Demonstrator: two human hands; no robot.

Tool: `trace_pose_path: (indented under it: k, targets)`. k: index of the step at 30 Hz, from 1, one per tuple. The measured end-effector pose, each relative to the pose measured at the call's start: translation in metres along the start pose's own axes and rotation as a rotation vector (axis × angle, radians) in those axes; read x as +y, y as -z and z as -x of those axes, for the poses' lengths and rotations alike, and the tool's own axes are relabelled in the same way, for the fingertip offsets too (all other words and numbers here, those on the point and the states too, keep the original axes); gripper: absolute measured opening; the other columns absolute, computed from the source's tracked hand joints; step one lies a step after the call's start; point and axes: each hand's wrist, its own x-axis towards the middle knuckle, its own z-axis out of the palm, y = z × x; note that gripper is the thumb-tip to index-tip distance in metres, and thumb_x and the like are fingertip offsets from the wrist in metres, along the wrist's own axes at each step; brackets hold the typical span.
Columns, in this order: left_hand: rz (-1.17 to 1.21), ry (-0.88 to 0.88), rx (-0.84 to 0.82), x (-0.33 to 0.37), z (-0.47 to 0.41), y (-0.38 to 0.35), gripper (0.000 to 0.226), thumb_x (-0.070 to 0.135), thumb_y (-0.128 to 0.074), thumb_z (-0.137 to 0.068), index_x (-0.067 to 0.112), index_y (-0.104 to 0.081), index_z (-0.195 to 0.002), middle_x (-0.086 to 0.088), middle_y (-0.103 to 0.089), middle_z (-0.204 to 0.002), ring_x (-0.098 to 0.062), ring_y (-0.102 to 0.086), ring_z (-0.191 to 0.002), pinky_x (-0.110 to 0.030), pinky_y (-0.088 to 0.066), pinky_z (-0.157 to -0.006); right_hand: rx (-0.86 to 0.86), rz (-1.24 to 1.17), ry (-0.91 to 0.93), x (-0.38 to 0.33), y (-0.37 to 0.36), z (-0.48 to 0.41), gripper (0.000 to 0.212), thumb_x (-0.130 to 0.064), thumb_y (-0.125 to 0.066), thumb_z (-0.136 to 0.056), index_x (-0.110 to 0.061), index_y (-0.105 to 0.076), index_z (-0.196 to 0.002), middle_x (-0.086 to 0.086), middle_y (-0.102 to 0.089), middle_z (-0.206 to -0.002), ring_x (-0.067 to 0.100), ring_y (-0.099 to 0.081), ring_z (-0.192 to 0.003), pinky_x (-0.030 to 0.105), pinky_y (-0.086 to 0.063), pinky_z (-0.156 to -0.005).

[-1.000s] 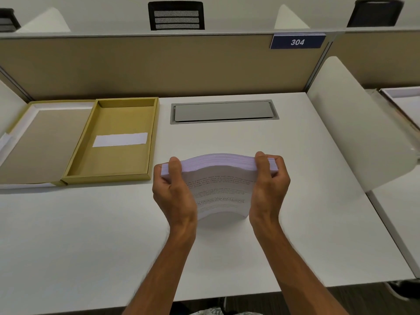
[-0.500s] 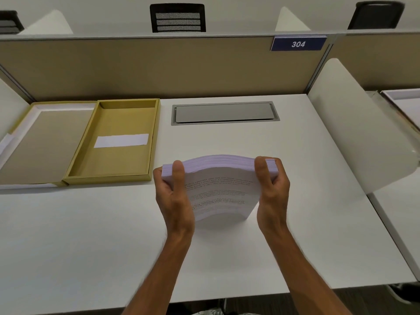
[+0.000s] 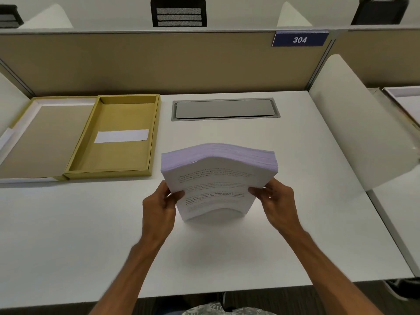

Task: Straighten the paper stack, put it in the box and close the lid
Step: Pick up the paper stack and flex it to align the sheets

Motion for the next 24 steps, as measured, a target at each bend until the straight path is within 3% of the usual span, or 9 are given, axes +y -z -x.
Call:
trace_pose_path:
  k: [5,11,18,21,24]
  targets:
    - [-0.02,-0.025,0.004,-0.001,0.004,-0.001,0.035,-0.004,-0.063,-0.091,0.019,-0.066,-0.117,0.043,-0.066,-0.095,0.012,-0.064,-0.089,0.0,-0.043,-0.071,-0.002,0.028,0.025,0.01,-0.005,0.002,0.04,0.008,-0.065,-0.09,-0.016,-0.069,-0.121,-0.034,-0.071,-0.105,-0.004,-0.069,-0.096,0.011,-0.052,-0.079]
    - [0.011,-0.014,0.048,-0.001,0.005,-0.004,0.034,-0.006,-0.062,-0.09,0.015,-0.067,-0.117,0.033,-0.068,-0.096,0.011,-0.064,-0.088,-0.001,-0.044,-0.071,0.016,0.035,0.054,0.012,-0.005,-0.001,0.035,0.008,-0.064,-0.089,-0.008,-0.069,-0.121,-0.034,-0.07,-0.104,-0.005,-0.068,-0.095,0.011,-0.052,-0.078]
    - [0.023,-0.007,-0.03,-0.01,0.002,0.0,0.03,0.0,-0.061,-0.094,0.015,-0.064,-0.121,0.03,-0.068,-0.102,0.012,-0.063,-0.091,-0.002,-0.045,-0.072,-0.002,0.06,0.058,0.019,-0.008,0.001,0.036,0.008,-0.062,-0.091,-0.012,-0.068,-0.121,-0.033,-0.07,-0.106,-0.003,-0.07,-0.097,0.01,-0.051,-0.079]
    - [0.075,0.053,-0.053,-0.015,0.001,0.001,0.03,0.0,-0.064,-0.092,0.024,-0.065,-0.11,0.032,-0.07,-0.097,0.005,-0.066,-0.092,-0.006,-0.048,-0.076,-0.022,0.031,0.022,0.021,-0.008,0.0,0.037,0.001,-0.064,-0.093,-0.021,-0.066,-0.124,-0.028,-0.071,-0.11,0.005,-0.07,-0.101,0.014,-0.053,-0.083]
    - [0.14,0.117,-0.018,-0.015,0.002,0.0,0.04,-0.005,-0.067,-0.086,0.032,-0.069,-0.099,0.026,-0.074,-0.094,0.001,-0.069,-0.089,-0.01,-0.052,-0.077,-0.035,0.022,0.011,0.022,-0.008,-0.002,0.035,0.001,-0.063,-0.094,-0.018,-0.067,-0.123,-0.023,-0.073,-0.109,0.009,-0.071,-0.101,0.019,-0.055,-0.084]
